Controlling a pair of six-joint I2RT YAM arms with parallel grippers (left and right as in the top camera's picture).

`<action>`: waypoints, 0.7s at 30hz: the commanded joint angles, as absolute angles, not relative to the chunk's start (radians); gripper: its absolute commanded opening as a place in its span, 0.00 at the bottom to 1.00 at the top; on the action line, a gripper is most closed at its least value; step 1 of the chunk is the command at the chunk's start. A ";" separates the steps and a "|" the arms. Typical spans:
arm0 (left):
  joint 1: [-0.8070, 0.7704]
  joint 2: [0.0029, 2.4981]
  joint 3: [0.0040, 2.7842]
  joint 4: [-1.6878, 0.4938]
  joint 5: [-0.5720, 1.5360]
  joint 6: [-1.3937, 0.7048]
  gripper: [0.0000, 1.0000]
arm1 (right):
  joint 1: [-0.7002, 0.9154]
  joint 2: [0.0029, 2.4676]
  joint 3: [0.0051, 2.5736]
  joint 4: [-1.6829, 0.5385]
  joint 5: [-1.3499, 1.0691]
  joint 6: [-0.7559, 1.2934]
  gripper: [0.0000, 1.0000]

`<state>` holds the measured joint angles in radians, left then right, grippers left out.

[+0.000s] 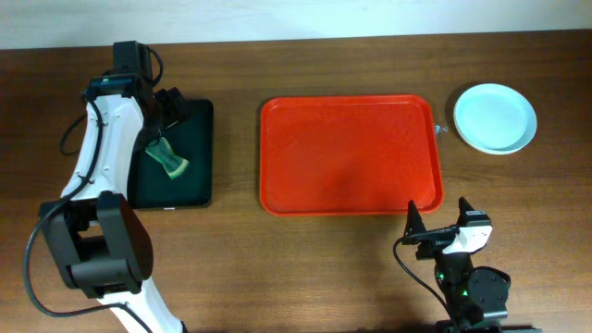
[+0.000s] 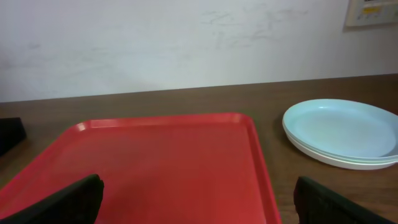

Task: Clean dirty plates on tray and stack at the side

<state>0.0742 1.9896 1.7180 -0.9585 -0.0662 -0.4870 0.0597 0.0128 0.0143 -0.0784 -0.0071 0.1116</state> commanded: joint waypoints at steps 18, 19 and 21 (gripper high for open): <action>0.075 1.966 1.725 -1.043 -0.075 -0.477 0.99 | 0.065 0.003 0.006 -0.081 0.006 0.109 0.98; 0.075 1.955 1.724 -1.082 -0.075 -0.477 0.99 | 0.065 0.003 0.006 -0.081 0.006 0.109 0.98; 0.075 1.907 1.689 -1.089 -0.079 -0.477 0.99 | 0.065 0.003 0.006 -0.081 0.006 0.109 0.98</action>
